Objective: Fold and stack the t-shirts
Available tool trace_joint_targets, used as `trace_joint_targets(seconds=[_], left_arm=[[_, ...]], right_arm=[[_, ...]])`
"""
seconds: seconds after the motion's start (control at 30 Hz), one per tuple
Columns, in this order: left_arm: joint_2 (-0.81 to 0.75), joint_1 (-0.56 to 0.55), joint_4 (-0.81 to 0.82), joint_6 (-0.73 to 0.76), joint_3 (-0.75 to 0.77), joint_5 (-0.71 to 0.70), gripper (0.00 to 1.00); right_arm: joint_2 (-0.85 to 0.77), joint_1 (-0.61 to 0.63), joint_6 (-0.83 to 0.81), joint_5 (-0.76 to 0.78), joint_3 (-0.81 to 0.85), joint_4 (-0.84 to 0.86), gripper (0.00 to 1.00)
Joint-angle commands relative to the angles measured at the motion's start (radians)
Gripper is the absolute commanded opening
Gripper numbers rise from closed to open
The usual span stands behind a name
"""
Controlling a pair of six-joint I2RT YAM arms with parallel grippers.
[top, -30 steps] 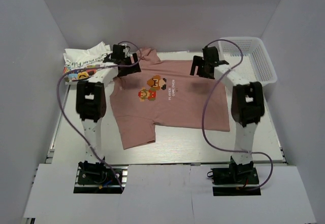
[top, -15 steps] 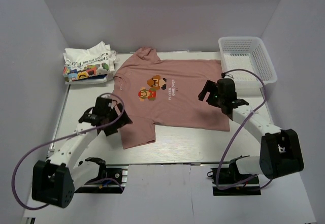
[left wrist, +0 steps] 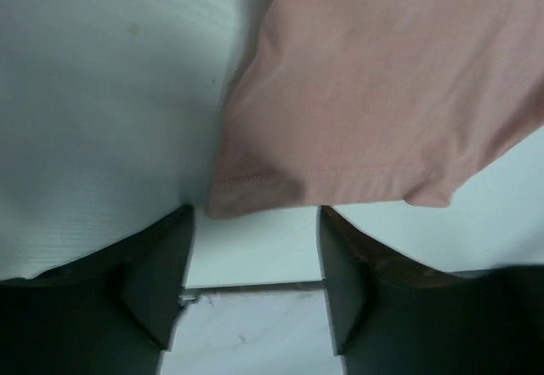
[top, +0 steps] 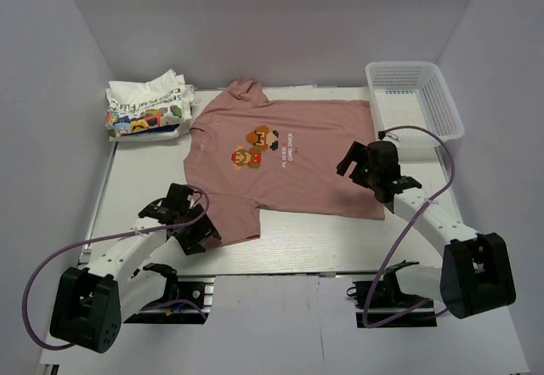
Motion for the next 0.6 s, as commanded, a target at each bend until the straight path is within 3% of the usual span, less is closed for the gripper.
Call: trace_joint_targets(seconds=[0.0,0.07,0.17,0.2,0.23,0.43,0.57], left_arm=[[0.043,-0.018,0.09,-0.002,-0.047,-0.024,0.67],[0.075,-0.018,0.132,0.007,-0.056,-0.024,0.45],[0.095,-0.018,0.141,0.019,-0.046,-0.015,0.23],[0.095,-0.018,0.152,0.031,-0.046,-0.015,0.04],[0.095,-0.018,0.152,0.032,-0.032,-0.015,0.0],[0.064,-0.018,0.129,0.064,0.003,-0.024,0.0],[0.053,-0.018,0.163,0.114,0.023,-0.003,0.0]], right_arm=[[-0.048,-0.005,0.016,0.058,-0.011,-0.008,0.9],[-0.063,-0.005,0.004,0.063,-0.037,-0.027,0.9],[-0.109,-0.005,0.022,0.072,-0.103,-0.08,0.9],[-0.152,-0.005,0.046,0.078,-0.133,-0.088,0.9],[-0.152,-0.004,0.053,0.083,-0.147,-0.11,0.9],[-0.349,-0.007,0.129,0.201,-0.273,-0.313,0.9],[-0.425,-0.009,0.169,0.207,-0.322,-0.34,0.9]])
